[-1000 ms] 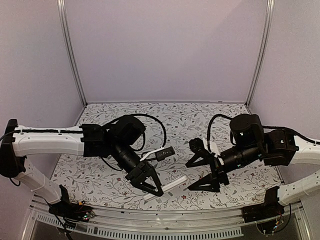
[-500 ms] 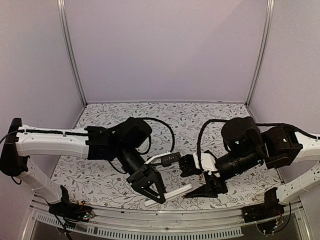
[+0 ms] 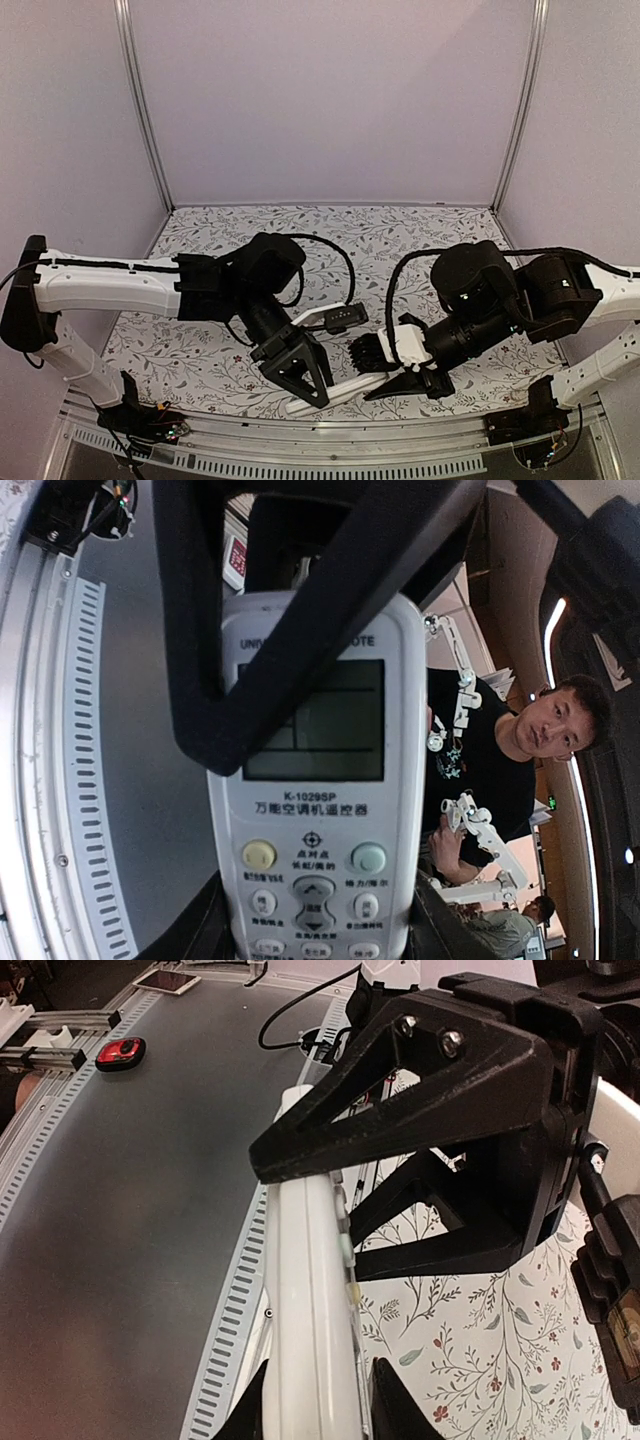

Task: Load the batteries into the remote control
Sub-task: Pass from the left arm to the right, then pass from the right arm to the left

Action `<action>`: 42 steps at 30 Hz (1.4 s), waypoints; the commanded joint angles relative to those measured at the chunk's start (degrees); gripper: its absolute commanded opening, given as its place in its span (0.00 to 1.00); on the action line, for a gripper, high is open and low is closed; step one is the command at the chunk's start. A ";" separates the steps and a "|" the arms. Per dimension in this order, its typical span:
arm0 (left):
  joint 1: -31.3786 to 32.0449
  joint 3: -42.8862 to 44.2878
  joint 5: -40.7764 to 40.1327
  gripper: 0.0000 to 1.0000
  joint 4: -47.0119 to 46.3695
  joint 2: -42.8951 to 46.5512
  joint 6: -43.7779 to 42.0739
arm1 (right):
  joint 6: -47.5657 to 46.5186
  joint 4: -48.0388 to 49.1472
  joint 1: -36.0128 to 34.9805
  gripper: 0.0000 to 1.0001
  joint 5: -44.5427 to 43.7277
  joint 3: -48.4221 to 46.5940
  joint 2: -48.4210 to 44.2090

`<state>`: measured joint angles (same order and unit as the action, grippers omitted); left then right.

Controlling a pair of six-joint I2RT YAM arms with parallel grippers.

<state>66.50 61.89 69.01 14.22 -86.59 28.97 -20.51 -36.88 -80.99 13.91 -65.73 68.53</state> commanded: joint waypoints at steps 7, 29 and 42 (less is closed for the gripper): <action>-0.90 -0.48 -6.94 0.76 -1.54 1.49 -1.48 | 3.35 -1.89 0.15 0.03 0.65 -1.30 -1.23; -1.66 -8.69 -45.48 0.89 3.31 16.59 -16.81 | 20.24 0.89 18.70 0.00 22.54 2.27 2.89; 0.99 -7.00 -36.58 0.54 0.22 9.50 -16.73 | 24.64 1.29 22.09 0.00 32.53 0.01 8.88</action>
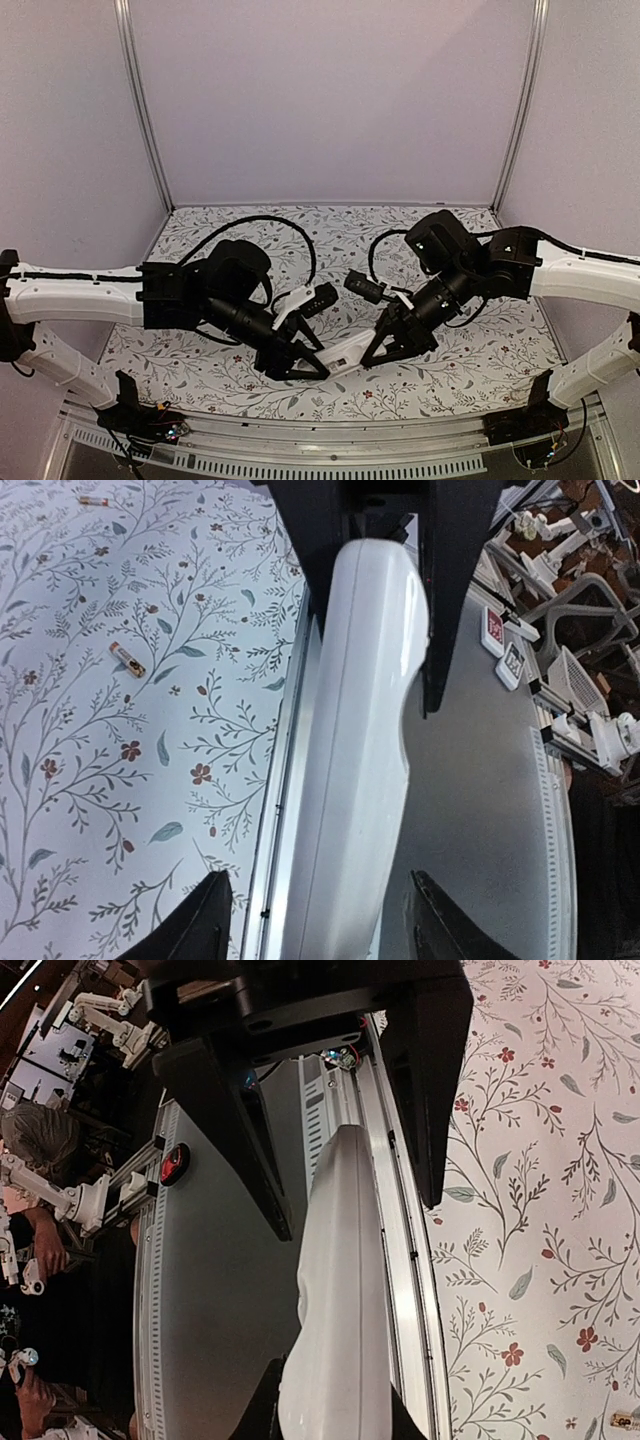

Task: Load the batteries into the remote control
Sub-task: Pass from the right arm to the left, then pass from the left arm to the right

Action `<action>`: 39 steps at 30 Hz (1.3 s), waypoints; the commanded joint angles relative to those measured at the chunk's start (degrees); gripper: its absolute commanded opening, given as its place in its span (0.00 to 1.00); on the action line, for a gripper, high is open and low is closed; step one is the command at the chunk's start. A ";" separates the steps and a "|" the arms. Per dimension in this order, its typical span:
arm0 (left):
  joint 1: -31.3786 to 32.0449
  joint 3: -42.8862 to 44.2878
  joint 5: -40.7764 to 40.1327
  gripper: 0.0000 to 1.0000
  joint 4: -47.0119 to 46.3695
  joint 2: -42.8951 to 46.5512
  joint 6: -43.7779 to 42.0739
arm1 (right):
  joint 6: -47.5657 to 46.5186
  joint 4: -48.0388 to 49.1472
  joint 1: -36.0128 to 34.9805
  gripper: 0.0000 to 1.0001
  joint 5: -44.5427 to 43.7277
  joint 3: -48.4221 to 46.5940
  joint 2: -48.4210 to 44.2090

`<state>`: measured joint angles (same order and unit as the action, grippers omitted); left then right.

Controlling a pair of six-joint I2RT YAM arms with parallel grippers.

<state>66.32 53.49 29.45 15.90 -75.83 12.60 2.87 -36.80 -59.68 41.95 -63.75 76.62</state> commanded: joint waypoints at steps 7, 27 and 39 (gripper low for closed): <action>1.18 0.85 5.51 0.31 -3.94 -1.04 0.54 | 1.27 1.15 1.02 0.00 5.77 -2.10 1.17; -2.92 -7.95 -2.72 0.11 -34.12 2.04 15.47 | 25.82 36.96 12.05 0.94 0.86 9.59 -6.51; -3.00 -13.41 -9.48 0.10 -51.94 -1.19 24.66 | 37.15 53.55 12.08 0.65 -0.15 11.07 -0.61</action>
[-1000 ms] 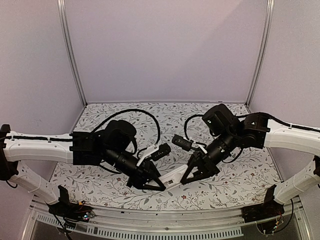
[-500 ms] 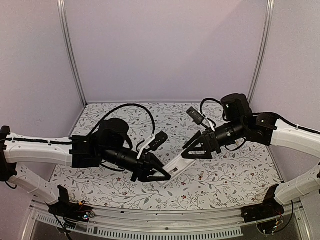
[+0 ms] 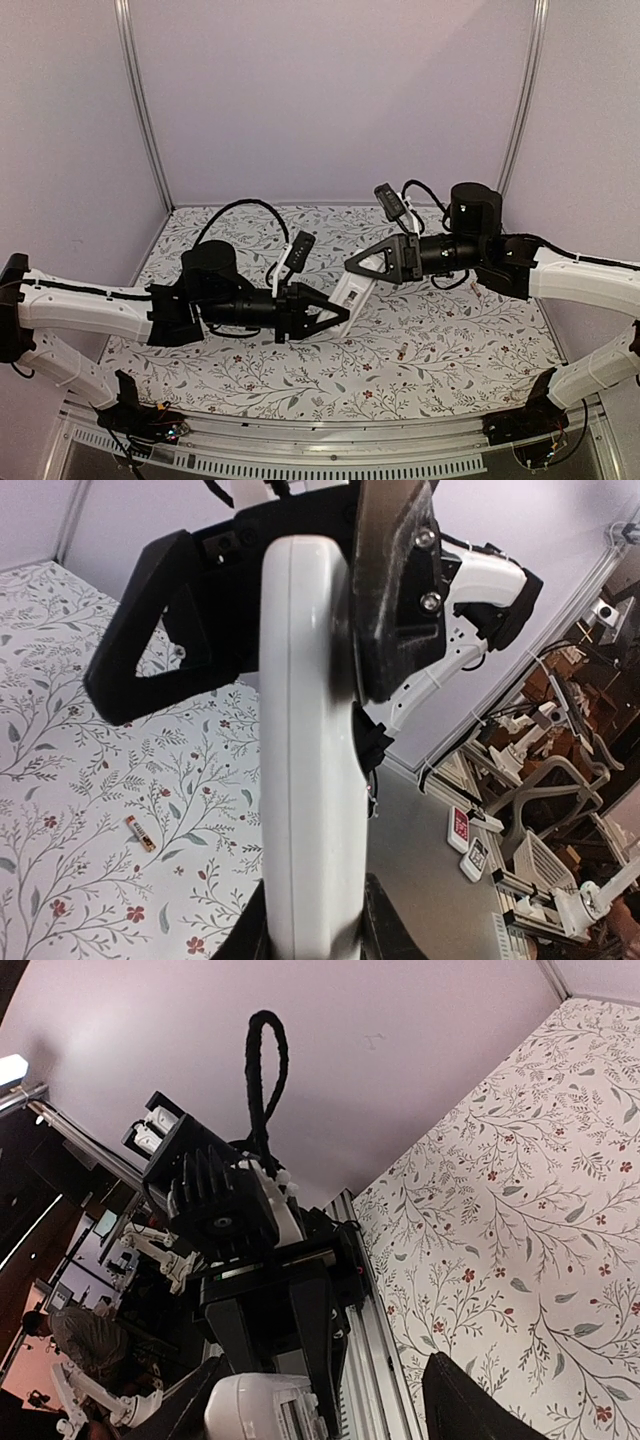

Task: Load the batteries into the remote control
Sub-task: Pass from the left arm to the right

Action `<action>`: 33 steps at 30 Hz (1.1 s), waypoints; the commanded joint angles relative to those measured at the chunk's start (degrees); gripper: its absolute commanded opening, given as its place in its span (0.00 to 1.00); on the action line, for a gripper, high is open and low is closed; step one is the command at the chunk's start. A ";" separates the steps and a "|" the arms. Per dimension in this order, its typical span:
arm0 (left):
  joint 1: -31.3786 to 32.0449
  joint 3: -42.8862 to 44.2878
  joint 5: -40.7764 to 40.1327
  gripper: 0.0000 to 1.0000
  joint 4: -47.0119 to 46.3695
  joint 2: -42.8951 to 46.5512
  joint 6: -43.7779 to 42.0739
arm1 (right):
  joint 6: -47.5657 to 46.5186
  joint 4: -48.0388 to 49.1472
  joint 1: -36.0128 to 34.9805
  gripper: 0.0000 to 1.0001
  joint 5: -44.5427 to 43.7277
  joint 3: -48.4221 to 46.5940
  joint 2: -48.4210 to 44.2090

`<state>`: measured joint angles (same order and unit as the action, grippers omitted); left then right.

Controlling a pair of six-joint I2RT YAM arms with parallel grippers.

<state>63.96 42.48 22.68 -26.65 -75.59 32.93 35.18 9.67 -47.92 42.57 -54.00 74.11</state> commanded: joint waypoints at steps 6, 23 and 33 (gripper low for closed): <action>-0.75 -4.87 -4.36 0.10 -16.35 -2.50 7.64 | 8.00 12.77 0.31 0.45 0.51 2.44 3.25; -2.27 -5.86 -0.62 0.10 -24.76 -6.17 13.87 | 13.25 22.17 0.37 0.33 3.01 2.81 7.43; -3.27 -5.39 -1.49 0.51 -15.26 -1.81 9.09 | 13.70 22.06 1.16 0.04 3.95 3.75 7.46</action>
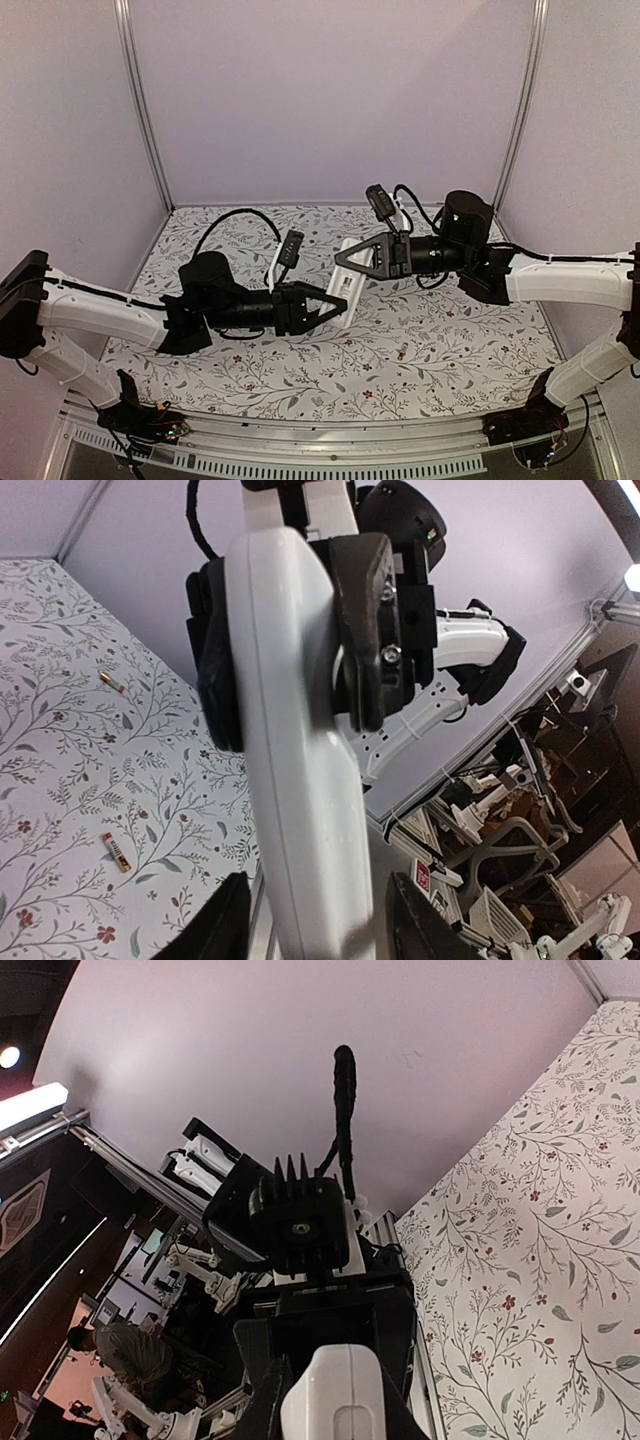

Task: Load the batteries into the remote control
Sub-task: Pass from the left arm to the right, then remove the battery cover from the remote control.

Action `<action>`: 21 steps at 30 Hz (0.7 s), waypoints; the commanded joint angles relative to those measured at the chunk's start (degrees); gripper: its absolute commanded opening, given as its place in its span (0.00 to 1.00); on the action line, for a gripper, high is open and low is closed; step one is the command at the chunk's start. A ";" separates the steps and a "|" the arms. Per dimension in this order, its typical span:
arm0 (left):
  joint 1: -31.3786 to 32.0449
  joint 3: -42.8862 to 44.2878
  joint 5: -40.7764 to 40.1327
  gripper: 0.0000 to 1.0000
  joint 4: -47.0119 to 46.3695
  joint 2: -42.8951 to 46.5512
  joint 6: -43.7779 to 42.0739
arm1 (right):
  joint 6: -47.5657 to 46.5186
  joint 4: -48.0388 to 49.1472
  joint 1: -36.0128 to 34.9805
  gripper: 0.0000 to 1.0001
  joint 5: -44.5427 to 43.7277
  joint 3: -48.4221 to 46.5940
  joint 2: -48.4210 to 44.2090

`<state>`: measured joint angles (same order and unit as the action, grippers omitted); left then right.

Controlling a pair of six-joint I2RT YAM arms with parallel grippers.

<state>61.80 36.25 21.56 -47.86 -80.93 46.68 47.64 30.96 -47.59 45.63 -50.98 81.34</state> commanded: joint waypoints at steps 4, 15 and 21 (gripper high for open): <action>-1.90 2.58 -4.38 0.68 19.35 9.58 -12.89 | 2.50 0.49 1.82 0.01 1.51 1.36 0.09; 1.65 15.57 -21.02 0.66 63.46 16.84 -51.71 | -0.06 -12.84 4.30 0.00 2.49 0.08 5.73; 5.98 17.06 -21.35 0.52 64.56 14.27 -62.56 | -1.39 -16.29 4.27 0.00 2.54 -1.26 9.85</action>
<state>65.01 51.77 2.22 10.02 -64.40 -3.70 47.83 18.13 -43.53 47.31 -50.24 89.21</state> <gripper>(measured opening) 0.570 0.187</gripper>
